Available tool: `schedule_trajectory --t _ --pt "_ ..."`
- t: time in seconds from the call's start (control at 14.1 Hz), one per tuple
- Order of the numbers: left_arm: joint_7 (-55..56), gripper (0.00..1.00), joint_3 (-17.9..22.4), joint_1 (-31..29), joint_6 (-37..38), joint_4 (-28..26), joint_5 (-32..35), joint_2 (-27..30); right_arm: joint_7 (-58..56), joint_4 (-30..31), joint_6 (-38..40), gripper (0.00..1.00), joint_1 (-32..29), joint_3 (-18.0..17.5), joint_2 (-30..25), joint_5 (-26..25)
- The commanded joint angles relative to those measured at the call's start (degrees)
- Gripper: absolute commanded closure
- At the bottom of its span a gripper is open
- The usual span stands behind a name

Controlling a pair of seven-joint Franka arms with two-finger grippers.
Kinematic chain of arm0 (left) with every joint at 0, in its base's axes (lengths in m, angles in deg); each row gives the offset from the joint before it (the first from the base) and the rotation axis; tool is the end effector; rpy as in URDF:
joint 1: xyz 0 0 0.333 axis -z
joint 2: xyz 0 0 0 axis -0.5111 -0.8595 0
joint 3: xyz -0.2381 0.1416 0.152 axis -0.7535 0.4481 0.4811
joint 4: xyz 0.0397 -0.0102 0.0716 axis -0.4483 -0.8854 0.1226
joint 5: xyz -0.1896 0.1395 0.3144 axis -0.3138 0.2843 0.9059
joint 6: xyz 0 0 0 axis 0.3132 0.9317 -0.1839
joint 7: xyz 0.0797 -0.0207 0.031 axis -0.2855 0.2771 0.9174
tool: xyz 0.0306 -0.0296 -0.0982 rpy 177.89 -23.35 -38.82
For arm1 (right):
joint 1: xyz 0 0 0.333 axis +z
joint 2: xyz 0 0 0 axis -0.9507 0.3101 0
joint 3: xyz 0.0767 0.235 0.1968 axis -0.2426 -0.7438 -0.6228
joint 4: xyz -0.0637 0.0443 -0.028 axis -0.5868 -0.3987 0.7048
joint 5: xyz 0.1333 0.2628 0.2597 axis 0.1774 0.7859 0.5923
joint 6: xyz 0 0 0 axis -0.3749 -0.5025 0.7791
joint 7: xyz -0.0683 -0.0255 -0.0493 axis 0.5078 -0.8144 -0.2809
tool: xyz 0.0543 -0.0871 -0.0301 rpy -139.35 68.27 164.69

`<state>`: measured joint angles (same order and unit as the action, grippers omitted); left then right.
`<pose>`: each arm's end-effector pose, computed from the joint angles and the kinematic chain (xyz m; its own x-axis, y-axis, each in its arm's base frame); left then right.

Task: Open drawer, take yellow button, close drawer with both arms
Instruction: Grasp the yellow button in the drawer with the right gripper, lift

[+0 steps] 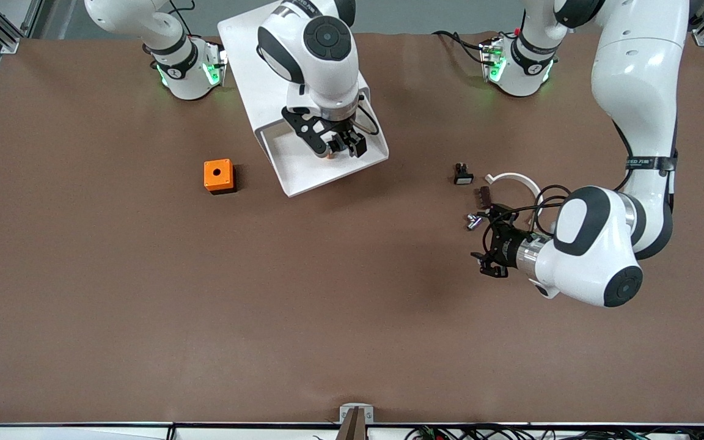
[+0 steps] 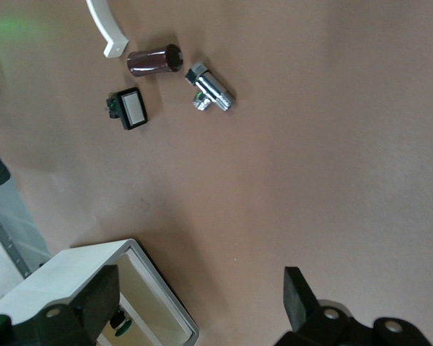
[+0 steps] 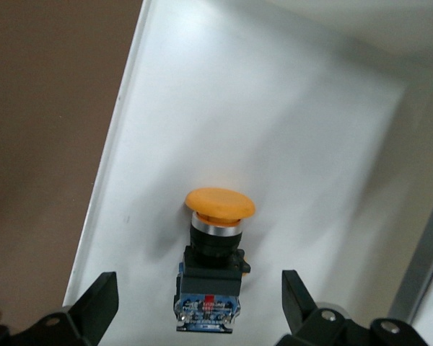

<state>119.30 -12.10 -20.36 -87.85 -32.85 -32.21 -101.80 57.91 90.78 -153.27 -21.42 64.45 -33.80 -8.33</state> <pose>0.6667 -0.2053 0.3414 -0.0257 0.9312 -0.3637 0.8813 -0.1507 -0.4479 0.4028 0.4974 0.4206 0.6457 -0.7592 -0.0824 -0.7542 -0.6509 0.0867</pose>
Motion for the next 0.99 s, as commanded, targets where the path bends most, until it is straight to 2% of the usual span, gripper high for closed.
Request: schedule_trajectory --t 0.0,0.35,0.42,0.5,0.64,0.78,0.92 --pt "-3.8 0.0 0.5 0.4 -1.6 -0.7 1.5 2.7 0.9 -1.0 0.3 0.0 0.8 0.8 0.5 -0.1" --pt "-13.8 0.0 -0.4 0.4 -3.1 -0.9 1.5 5.9 0.9 -1.0 0.1 0.0 0.8 0.8 1.5 -0.1" --pt "-16.6 0.0 -0.3 0.4 -3.1 -0.9 1.5 6.6 0.9 -1.0 0.0 0.03 0.8 0.8 1.7 0.0" --pt "-19.2 0.0 -0.2 0.3 -3.1 -1.0 1.5 7.3 0.9 -1.0 0.0 0.13 1.0 0.8 1.8 0.0" --pt "-21.0 0.0 0.1 0.3 -3.2 -1.0 1.5 7.4 0.9 -1.1 0.0 0.47 1.0 0.7 1.8 0.4" --pt "-23.0 0.0 0.2 0.5 -3.3 -1.0 2.8 7.2 0.9 -1.4 0.0 0.96 1.1 0.7 1.8 0.6" --pt "-26.9 0.0 -0.4 0.6 -3.3 -1.0 5.6 7.2 0.8 -1.9 0.1 1.0 1.0 0.7 1.8 0.7"
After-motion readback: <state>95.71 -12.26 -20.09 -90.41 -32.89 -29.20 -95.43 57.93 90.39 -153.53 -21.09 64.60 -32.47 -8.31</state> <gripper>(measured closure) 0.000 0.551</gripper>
